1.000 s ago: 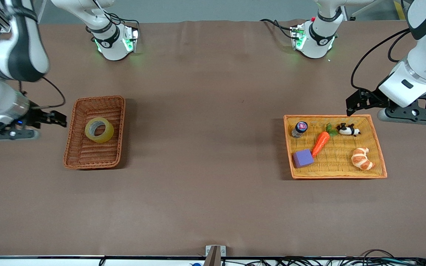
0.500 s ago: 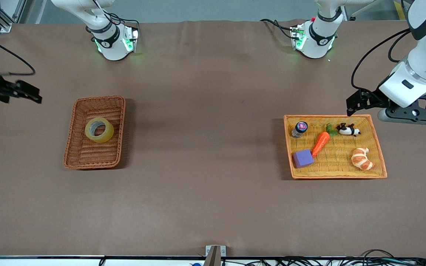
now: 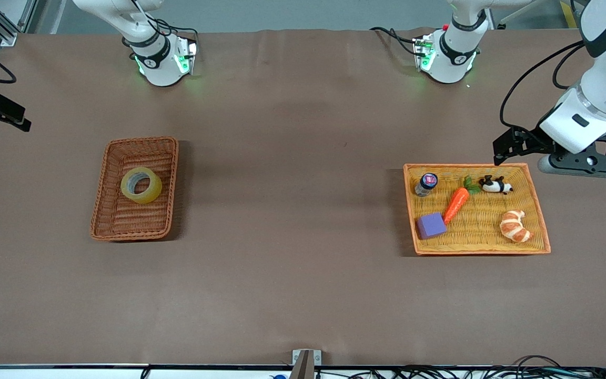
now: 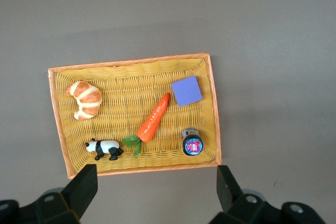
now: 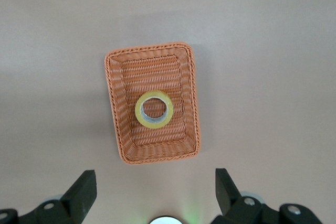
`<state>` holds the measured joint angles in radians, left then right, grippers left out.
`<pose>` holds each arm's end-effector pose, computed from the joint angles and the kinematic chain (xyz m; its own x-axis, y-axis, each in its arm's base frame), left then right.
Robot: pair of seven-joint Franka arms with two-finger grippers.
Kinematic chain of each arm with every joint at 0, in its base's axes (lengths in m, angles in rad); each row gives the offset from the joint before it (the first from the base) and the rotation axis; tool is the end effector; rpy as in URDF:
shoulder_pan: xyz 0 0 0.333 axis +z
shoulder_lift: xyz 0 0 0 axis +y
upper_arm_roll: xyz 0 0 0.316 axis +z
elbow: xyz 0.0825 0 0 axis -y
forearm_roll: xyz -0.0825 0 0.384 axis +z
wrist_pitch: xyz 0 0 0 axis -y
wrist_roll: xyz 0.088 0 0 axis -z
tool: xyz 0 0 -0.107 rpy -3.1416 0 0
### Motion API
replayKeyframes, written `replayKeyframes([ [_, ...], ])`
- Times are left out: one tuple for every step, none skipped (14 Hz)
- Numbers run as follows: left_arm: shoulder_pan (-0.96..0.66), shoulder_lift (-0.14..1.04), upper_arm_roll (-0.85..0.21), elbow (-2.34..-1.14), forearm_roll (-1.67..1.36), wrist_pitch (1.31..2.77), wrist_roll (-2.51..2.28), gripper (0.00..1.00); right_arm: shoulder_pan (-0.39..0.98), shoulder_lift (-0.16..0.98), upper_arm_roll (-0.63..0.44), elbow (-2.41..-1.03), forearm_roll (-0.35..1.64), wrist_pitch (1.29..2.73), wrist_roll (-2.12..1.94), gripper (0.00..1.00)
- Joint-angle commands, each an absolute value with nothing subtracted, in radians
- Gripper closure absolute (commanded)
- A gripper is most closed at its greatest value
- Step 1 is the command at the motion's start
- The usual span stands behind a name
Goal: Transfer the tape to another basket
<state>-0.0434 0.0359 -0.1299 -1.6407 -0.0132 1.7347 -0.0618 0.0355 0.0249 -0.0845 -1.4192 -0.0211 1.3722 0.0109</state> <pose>0.5697 -0.0997 0.5858 0.9925 -0.1085 0.0571 -0.1099 -0.9937 0.0214 0.5402 -0.0284 0.6642 0.9954 -0.0640 -0.0714 -0.0625 -0.9978 0.0238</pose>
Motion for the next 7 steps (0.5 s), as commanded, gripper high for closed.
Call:
replayKeyframes([
  [-0.035,0.032,-0.138,-1.637,0.008,1.726,-0.067,0.00,0.021,-0.018,-0.080,-1.500,-0.011,1.400,0.014,0.00],
  [-0.035,0.032,-0.138,-1.637,0.008,1.726,-0.066,0.00,0.021,-0.018,-0.080,-1.503,-0.014,1.405,0.011,0.00],
  [-0.035,0.032,-0.138,-1.629,0.008,1.726,-0.067,0.00,0.023,-0.018,-0.080,-1.505,-0.017,1.405,0.011,0.00],
  [-0.034,0.034,-0.135,-1.602,0.008,1.726,-0.064,0.00,0.023,-0.017,-0.078,-1.506,-0.017,1.408,0.011,0.00],
  [-0.034,0.035,-0.129,-1.577,0.008,1.724,-0.063,0.00,0.023,-0.017,-0.078,-1.508,-0.017,1.417,0.011,0.00],
  [-0.034,0.032,-0.124,-1.568,0.006,1.707,-0.063,0.00,0.023,-0.015,-0.078,-1.511,-0.017,1.422,0.009,0.00],
  [-0.034,0.029,-0.123,-1.553,0.006,1.675,-0.063,0.00,0.023,-0.017,-0.078,-1.512,-0.018,1.422,0.009,0.00],
])
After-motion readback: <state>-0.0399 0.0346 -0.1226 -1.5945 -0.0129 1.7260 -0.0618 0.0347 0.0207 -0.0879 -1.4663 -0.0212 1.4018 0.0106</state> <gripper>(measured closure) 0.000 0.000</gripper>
